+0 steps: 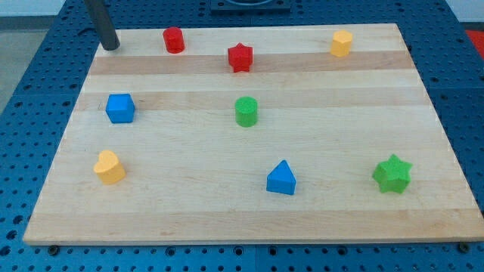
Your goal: Move the red circle towards top left
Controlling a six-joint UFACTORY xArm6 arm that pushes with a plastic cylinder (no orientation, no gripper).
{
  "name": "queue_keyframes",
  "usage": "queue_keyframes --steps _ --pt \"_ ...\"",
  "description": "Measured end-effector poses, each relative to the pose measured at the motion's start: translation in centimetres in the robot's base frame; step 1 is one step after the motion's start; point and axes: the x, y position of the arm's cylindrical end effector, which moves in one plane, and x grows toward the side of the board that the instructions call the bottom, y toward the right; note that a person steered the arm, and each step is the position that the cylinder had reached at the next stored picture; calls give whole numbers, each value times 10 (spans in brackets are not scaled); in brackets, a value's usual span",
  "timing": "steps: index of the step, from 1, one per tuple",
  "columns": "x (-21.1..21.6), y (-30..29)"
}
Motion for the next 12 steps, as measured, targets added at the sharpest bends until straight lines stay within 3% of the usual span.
queue_keyframes --steps 1,3,5,6,9,10,12 --pt "0 0" --pt "-48 35" --pt "-20 90" --pt "-19 157" --pt "-3 283" --pt "21 284" --pt "38 223"
